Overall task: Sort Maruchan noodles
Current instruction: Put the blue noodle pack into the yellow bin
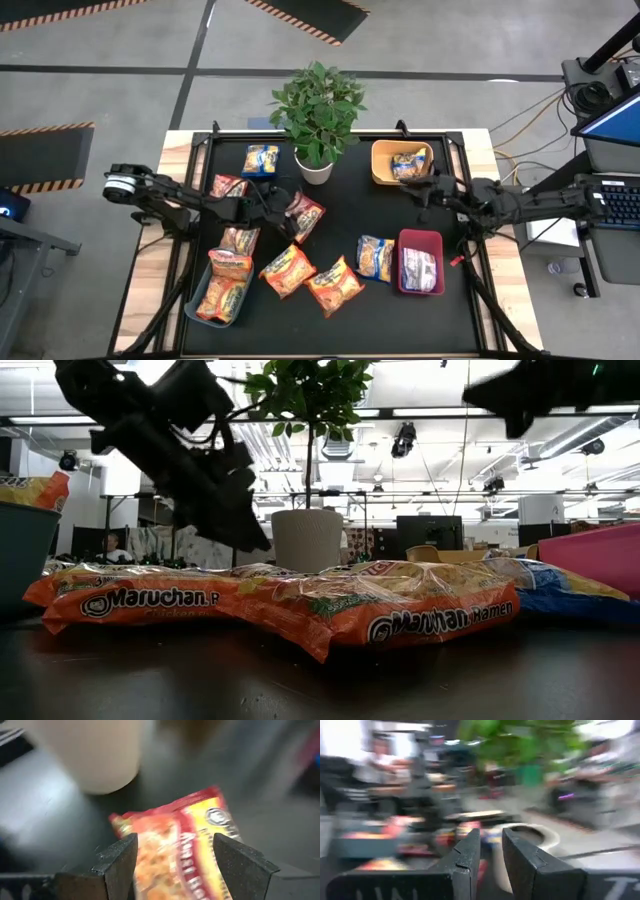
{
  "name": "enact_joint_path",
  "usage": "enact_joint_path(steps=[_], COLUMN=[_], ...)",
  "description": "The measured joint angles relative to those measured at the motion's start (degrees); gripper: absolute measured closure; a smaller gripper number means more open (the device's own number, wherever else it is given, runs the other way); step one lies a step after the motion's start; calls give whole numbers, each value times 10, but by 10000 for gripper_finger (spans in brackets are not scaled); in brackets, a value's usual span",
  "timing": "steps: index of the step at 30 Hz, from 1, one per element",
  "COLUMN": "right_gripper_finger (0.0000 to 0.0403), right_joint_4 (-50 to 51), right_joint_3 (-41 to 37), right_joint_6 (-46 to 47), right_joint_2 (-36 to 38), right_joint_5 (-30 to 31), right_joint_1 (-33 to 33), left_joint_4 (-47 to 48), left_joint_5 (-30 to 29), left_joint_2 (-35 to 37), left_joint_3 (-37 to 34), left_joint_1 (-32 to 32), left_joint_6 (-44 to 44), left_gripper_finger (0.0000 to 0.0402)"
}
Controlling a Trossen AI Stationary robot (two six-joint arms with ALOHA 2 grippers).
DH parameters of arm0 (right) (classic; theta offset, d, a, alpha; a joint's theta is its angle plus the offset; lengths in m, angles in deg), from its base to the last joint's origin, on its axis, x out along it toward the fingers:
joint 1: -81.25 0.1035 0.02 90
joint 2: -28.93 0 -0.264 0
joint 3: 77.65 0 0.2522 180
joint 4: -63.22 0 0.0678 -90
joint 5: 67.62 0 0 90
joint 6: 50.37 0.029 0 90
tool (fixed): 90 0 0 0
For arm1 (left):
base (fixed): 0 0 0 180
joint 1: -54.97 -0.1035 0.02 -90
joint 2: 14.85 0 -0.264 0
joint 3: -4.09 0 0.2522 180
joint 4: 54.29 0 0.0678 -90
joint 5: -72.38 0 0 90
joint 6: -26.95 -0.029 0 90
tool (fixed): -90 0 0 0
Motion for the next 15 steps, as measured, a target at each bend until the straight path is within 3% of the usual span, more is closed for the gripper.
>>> enact_joint_path(steps=[6, 15], right_gripper_finger=[334, 350], right_joint_4=[245, 591], right_joint_3=[131, 273], right_joint_6=[221, 483], right_joint_2=[-55, -213], right_joint_5=[-189, -177], right_joint_1=[25, 124], left_joint_4=[18, 34], left_joint_5=[65, 68], left_joint_2=[30, 71], left_joint_3=[18, 22], left_joint_1=[7, 9], left_joint_6=[-75, -137], left_gripper_finger=[160, 160])
